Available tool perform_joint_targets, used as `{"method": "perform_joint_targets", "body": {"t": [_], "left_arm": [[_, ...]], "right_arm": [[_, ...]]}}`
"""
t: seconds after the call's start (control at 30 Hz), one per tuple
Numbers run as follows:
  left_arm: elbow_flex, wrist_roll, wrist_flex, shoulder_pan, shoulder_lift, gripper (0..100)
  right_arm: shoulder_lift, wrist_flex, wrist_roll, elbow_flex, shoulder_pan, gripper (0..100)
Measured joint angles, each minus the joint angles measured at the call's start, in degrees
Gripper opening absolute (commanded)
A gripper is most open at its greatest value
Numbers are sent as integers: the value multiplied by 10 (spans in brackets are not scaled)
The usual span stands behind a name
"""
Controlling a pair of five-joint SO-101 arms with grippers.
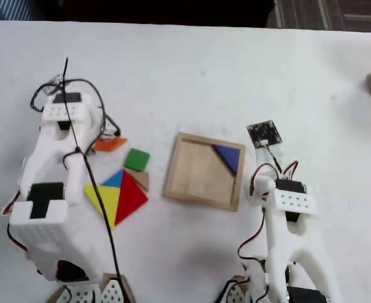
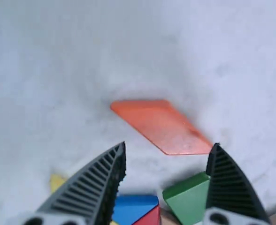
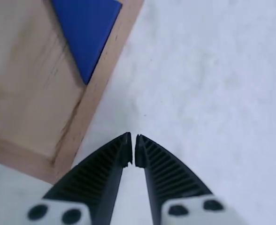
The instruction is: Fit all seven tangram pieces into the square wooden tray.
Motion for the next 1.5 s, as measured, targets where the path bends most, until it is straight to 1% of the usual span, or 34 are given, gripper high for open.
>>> {"method": "perform_joint_targets", "body": {"t": [0.1, 0.23, 0.4, 0.47, 0.6, 0.7, 0.97, 1.2, 1.33, 1.43, 1.5], "left_arm": [[0, 8, -6, -1, 5, 282], [0, 49, -14, -1, 25, 282], [-12, 58, -24, -1, 61, 273], [-15, 58, -22, -1, 73, 225], [-23, 58, -26, 1, 76, 92], [-27, 57, -32, 2, 76, 72], [-36, 5, -30, 2, 81, 72], [-35, -108, -6, 4, 73, 110], [11, -135, -9, 25, 37, 113], [56, -164, -28, 39, -8, 117], [85, -193, -45, 46, -44, 149]], "right_arm": [[0, 0, 0, 0, -4, 22], [0, 0, 0, 0, -3, 22], [0, 0, 0, 0, -3, 21], [0, 0, 0, 0, -3, 21], [0, 0, 0, 0, -3, 21], [0, 0, 0, 0, -3, 21], [0, 0, 0, 0, -2, 21], [0, 0, 0, 0, -2, 21], [0, 0, 0, 0, -2, 21], [0, 0, 0, 0, -2, 21], [0, 0, 0, 0, -2, 21]]}}
